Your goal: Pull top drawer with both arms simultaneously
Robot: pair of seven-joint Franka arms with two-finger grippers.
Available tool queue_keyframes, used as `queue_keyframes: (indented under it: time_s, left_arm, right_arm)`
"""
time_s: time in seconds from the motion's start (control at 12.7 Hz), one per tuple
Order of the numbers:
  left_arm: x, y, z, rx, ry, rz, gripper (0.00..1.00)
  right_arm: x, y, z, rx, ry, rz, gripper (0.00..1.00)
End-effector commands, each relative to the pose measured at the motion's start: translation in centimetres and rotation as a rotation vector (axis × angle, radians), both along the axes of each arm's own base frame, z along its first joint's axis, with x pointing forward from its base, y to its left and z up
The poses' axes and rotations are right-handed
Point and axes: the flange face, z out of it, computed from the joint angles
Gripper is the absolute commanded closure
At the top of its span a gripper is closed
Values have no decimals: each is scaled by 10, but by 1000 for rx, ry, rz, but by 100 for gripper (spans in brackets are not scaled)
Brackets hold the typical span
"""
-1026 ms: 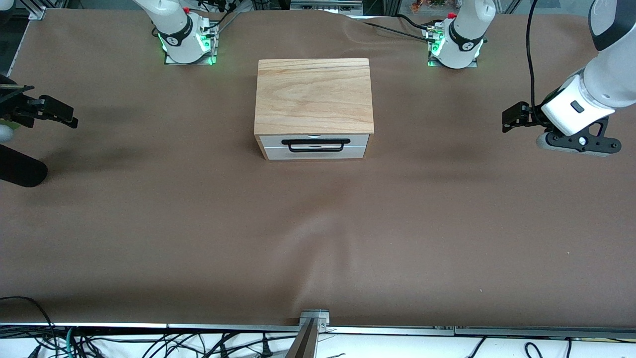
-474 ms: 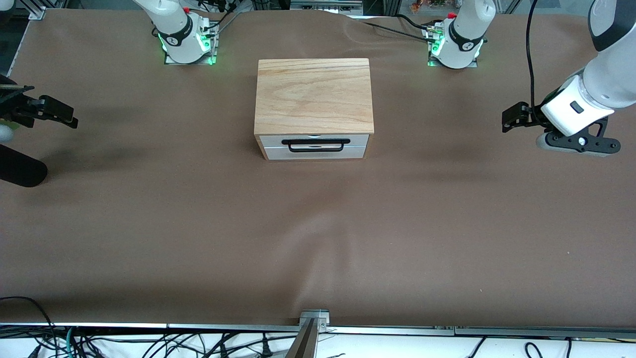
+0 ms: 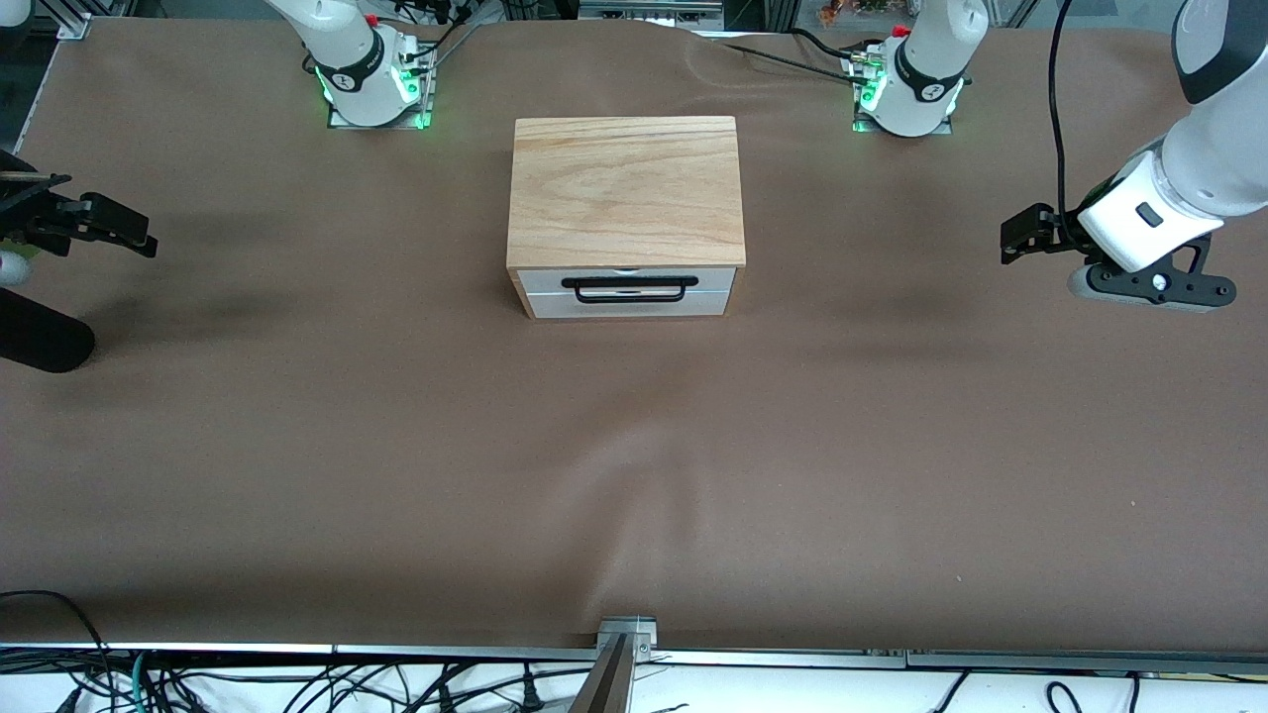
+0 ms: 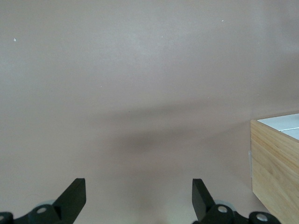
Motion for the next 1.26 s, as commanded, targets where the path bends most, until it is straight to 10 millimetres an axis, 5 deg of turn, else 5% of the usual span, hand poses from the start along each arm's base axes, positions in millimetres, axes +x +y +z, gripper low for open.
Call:
queue_keyframes:
  time_s: [0.0,0.55,0.87,1.18]
  left_arm:
    - [-1,3,-5,7,13,5,0]
    - [15,-2,-44,-10,54,51,0]
    - [28,-6,-112,2,65,95,0]
    - [29,-11,-178,5,70,97,0]
  right_arm:
    - [0,-2,4,-11,-5,-3,0]
    - [0,-2,4,-11,-5,-3,0]
    - [1,-2,5,-2,-13,-7,0]
    - [17,16,-26,-13,33,13,0]
